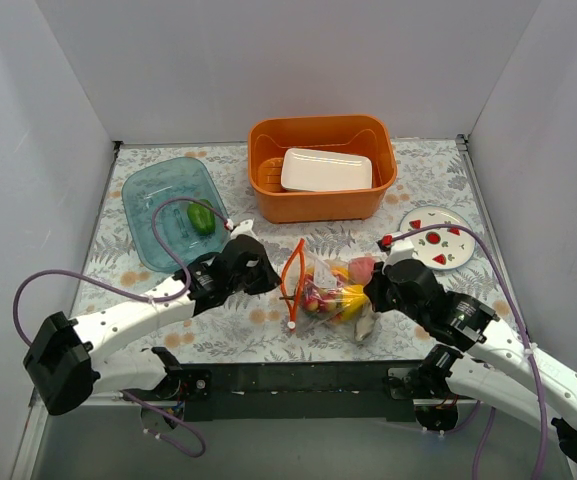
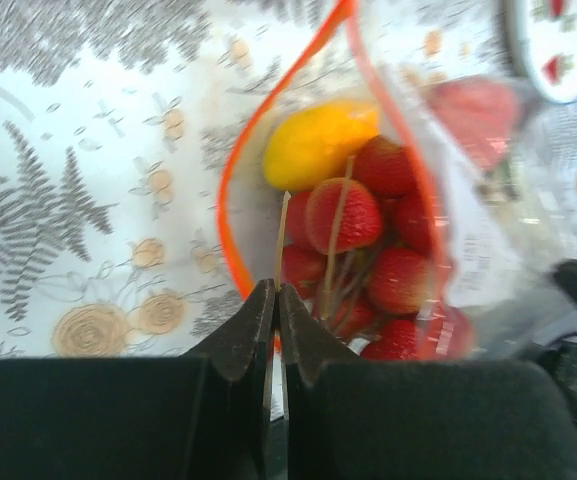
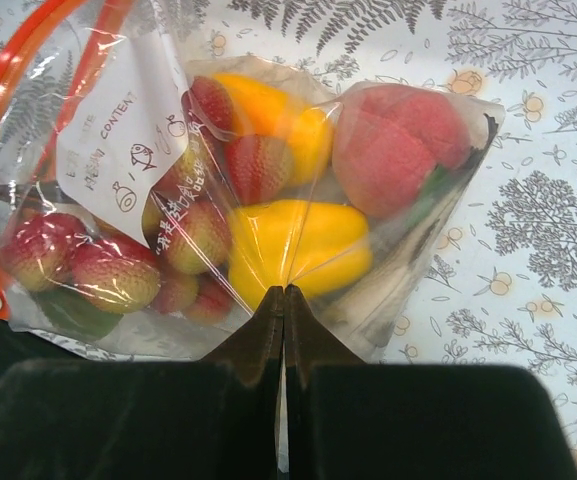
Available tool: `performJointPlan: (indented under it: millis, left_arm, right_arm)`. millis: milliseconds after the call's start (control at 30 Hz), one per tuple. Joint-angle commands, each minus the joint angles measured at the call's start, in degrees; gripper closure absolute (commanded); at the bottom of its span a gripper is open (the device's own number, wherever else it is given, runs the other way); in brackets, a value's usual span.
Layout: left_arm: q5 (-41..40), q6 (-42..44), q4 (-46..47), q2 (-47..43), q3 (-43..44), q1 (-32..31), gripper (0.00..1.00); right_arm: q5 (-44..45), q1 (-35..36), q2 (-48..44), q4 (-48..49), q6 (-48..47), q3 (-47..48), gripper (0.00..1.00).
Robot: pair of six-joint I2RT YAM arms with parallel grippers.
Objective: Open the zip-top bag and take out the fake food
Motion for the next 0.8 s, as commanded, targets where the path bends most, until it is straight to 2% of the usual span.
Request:
performJointPlan:
  millis: [0, 200, 433, 567, 767]
  left_arm:
    - [2.2, 4.8, 0.2, -5.5, 7.5, 0.4, 1.0]
    - [4.7, 10.1, -2.2, -6.6, 13.8, 0.3, 1.0]
    - [5.8, 11.6, -4.3, -6.2, 18.0, 0.3, 1.0]
    - [1.8, 11.5, -10.8, -5.9, 21.6, 0.3, 1.0]
    - [-9.1, 8.2, -22.1, -6.3, 28.1, 0.3, 1.0]
  right_arm:
    - [5.2, 0.2, 0.0, -1.8, 2.1, 1.7, 0.99]
    - [7.3, 0.2, -1.0, -3.8, 3.8, 3.1, 0.99]
    - [6.7, 0.2, -0.3, -3.5, 5.0, 3.1, 0.99]
    - [7.3, 0.2, -0.1, -4.2, 6.6, 3.8, 0.99]
    - [7.7, 0.2, 0.6, -5.1, 8.4, 4.6, 0.99]
